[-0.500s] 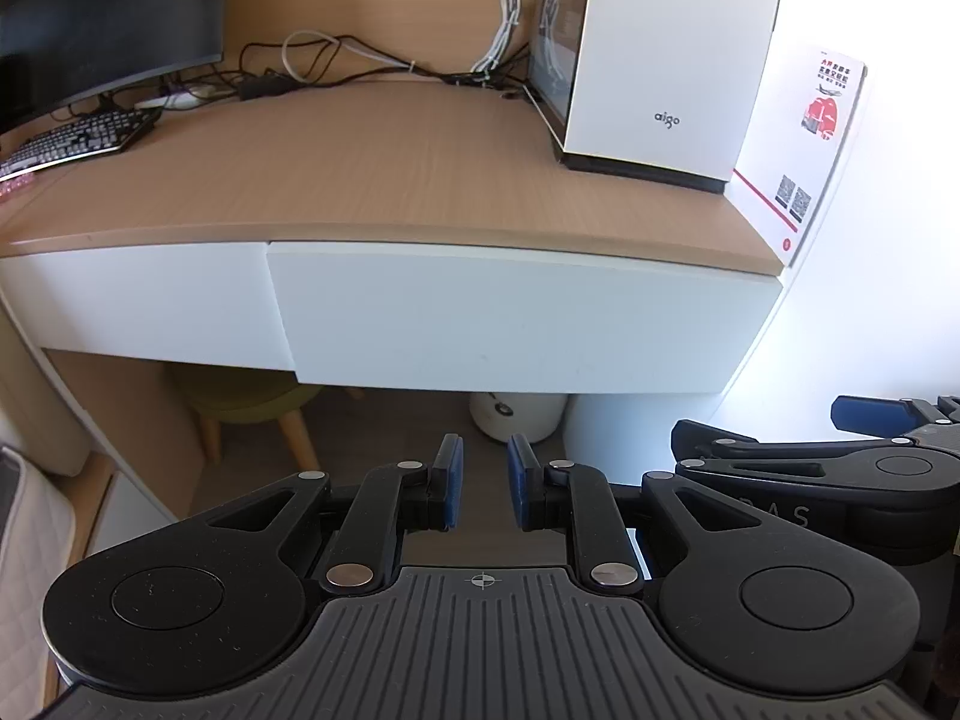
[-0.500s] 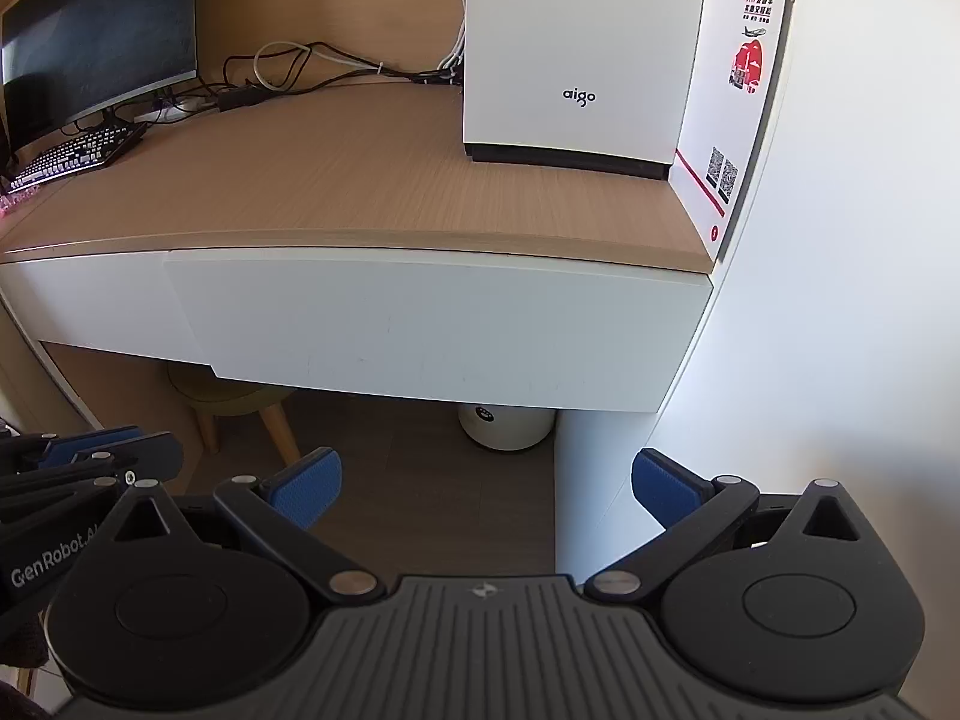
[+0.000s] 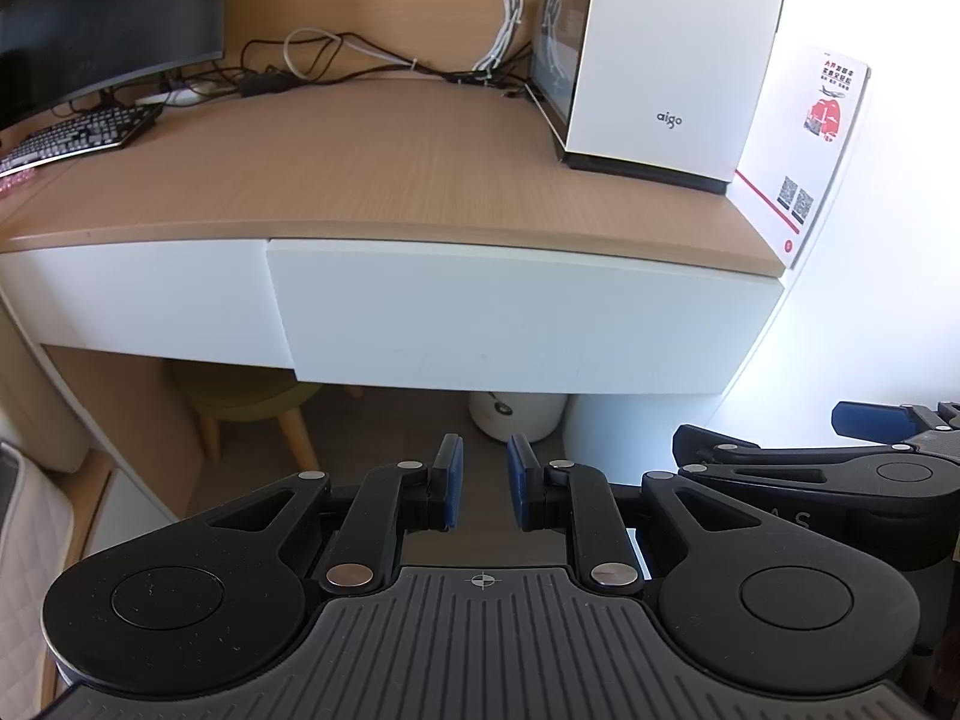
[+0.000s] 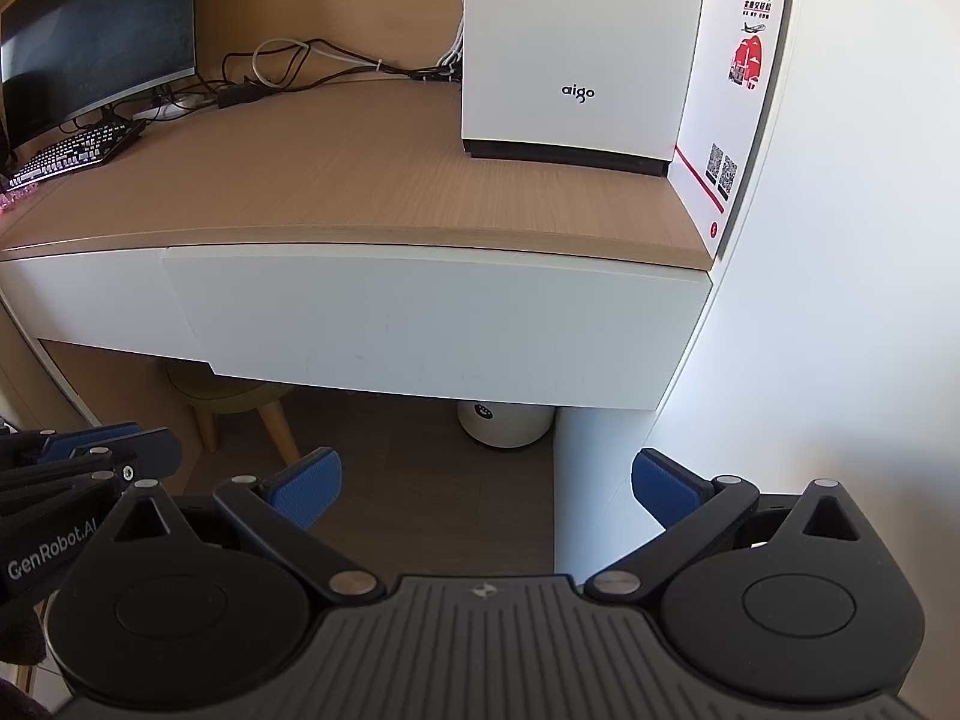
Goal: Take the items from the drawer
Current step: 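Move both tools toward the white drawer under the desk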
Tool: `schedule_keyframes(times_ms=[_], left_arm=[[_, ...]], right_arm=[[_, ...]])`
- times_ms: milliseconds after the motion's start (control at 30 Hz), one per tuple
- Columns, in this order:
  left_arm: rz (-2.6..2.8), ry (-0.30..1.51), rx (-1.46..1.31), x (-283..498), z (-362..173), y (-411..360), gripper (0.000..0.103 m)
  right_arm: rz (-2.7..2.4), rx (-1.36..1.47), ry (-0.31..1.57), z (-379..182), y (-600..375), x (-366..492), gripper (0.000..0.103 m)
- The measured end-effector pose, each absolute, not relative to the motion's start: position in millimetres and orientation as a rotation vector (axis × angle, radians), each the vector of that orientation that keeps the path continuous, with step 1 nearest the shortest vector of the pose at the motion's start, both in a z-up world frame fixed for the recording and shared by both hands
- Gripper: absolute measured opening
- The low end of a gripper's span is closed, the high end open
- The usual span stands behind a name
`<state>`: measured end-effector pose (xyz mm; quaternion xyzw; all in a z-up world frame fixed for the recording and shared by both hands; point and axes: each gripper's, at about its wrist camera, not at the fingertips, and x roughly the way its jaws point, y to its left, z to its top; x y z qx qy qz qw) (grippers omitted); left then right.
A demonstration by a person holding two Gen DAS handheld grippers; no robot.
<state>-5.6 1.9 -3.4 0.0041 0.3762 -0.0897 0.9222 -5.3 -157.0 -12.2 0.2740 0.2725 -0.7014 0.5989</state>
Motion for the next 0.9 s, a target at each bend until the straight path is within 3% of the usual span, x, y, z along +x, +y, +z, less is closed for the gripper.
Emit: schedule_keyframes(times_ms=[900], left_arm=[[-0.203,0.841,-0.046,-1.8,-3.1,16.5,0.019]], right_arm=[[-1.738,0.729,0.586,-10.8,-159.4,-9.8,0.103]])
